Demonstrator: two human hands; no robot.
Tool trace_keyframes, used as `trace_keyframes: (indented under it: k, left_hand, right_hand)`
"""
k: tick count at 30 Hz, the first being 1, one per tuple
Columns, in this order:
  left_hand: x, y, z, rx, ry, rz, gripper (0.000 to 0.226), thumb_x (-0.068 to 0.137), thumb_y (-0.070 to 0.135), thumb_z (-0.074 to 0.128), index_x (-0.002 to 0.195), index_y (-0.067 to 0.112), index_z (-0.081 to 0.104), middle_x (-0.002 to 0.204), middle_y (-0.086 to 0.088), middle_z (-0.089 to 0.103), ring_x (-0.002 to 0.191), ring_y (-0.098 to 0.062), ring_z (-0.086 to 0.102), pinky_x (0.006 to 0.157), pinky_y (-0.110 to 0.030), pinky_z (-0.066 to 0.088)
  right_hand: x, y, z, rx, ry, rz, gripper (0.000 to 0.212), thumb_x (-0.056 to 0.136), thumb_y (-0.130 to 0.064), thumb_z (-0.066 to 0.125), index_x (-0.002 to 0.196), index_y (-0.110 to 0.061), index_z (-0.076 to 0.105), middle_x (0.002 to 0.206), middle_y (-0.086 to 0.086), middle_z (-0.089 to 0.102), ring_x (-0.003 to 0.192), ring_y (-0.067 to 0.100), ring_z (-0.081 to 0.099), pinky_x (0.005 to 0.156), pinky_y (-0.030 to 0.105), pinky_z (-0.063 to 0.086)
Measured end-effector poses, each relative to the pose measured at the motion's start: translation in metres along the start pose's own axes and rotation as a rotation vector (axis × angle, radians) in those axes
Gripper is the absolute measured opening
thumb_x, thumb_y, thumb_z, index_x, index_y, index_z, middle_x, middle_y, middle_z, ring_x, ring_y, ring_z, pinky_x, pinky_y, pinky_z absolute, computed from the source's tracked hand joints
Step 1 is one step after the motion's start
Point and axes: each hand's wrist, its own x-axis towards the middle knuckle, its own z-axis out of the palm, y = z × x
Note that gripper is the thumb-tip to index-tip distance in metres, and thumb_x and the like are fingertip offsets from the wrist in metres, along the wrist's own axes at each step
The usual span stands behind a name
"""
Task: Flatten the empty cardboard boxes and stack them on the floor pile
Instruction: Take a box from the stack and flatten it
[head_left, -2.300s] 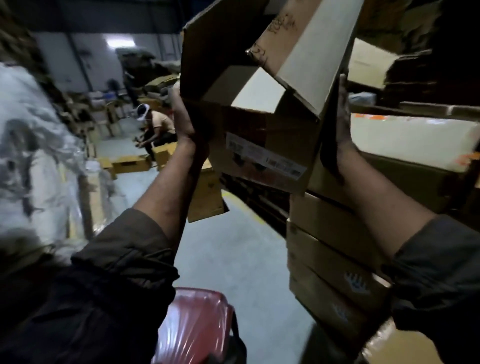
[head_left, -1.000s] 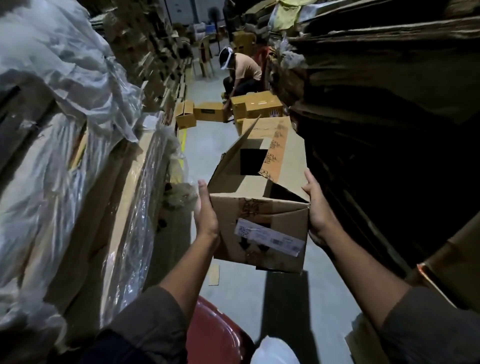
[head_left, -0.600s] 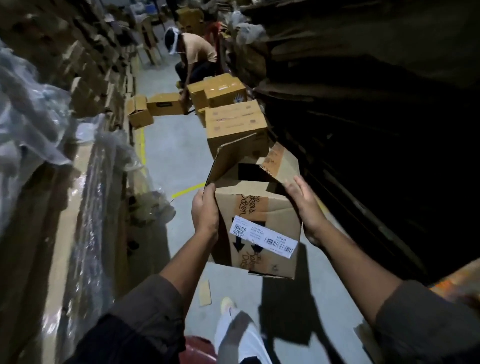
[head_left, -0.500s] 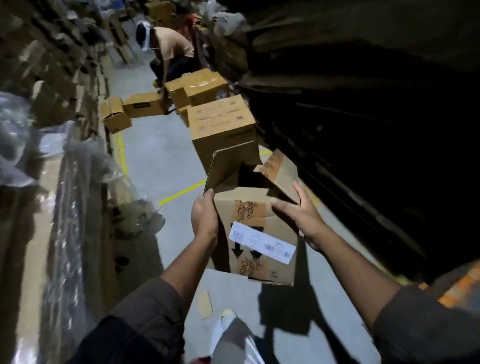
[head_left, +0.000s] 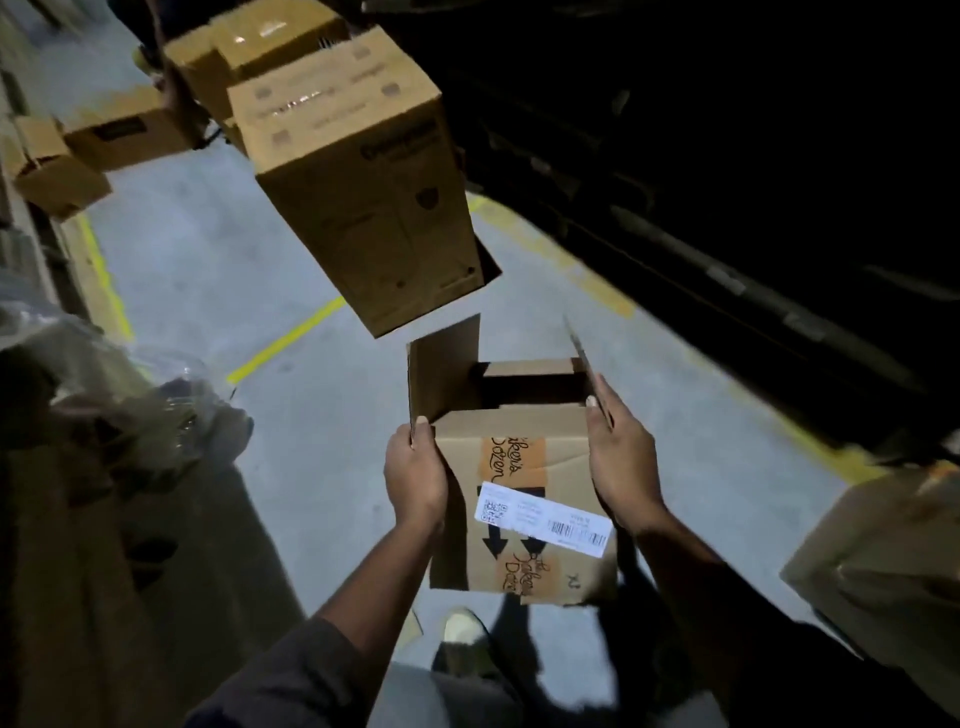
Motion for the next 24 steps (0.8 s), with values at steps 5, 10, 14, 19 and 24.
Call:
trace_keyframes:
  k: [5,10,14,19,24]
  left_hand:
    - [0.009,-0.082,0.022,0.103,0.010,0.223,0.030,0.107,0.038,0.037,0.112,0.021,0.061,0.110,0.000,0.063,0.100,-0.017,0.061,0.080,-0.030,0.052]
    - [-0.020,-0.145,0.002,0.280,-0.267,0.568,0.043,0.097,0.047,0.055,0.135,0.028,0.060,0.135,0.007,0.060,0.123,-0.012,0.055,0.101,-0.033,0.049]
    - [-0.049,-0.187,-0.021,0.474,-0.529,0.641,0.087,0.066,0.078,0.070,0.142,0.040,0.048,0.143,0.017,0.054,0.127,-0.008,0.052,0.103,-0.039,0.049]
    - [-0.064,-0.198,-0.020,0.695,-0.583,0.805,0.103,0.060,0.053,0.090,0.149,0.040,0.041,0.152,0.018,0.044,0.139,-0.007,0.038,0.111,-0.039,0.042]
    - [-0.063,-0.191,-0.006,0.730,-0.493,0.930,0.072,0.079,0.071,0.066,0.143,0.043,0.051,0.147,0.021,0.051,0.137,-0.002,0.041,0.104,-0.028,0.043]
  right_hand:
    - [-0.016,0.078,0.036,-0.095,0.144,-0.031,0.043,0.106,-0.040,0.036,0.149,-0.042,0.041,0.126,0.004,0.068,0.111,0.029,0.063,0.095,0.039,0.052]
    - [-0.065,0.129,0.048,-0.138,0.168,-0.058,0.042,0.106,-0.033,0.041,0.147,-0.042,0.044,0.121,0.005,0.070,0.102,0.029,0.065,0.081,0.032,0.050]
    - [-0.097,0.156,0.051,-0.179,0.094,-0.141,0.050,0.102,-0.015,0.045,0.145,-0.040,0.049,0.137,0.000,0.062,0.112,0.025,0.064,0.093,0.037,0.054]
    - [-0.113,0.195,0.044,-0.338,-0.094,-0.156,0.052,0.098,-0.008,0.046,0.142,-0.034,0.054,0.154,-0.002,0.044,0.145,0.022,0.032,0.122,0.032,0.022]
    - [-0.099,0.198,0.024,-0.375,-0.169,-0.128,0.054,0.095,-0.005,0.046,0.142,-0.030,0.056,0.155,0.003,0.043,0.148,0.023,0.029,0.124,0.038,0.020]
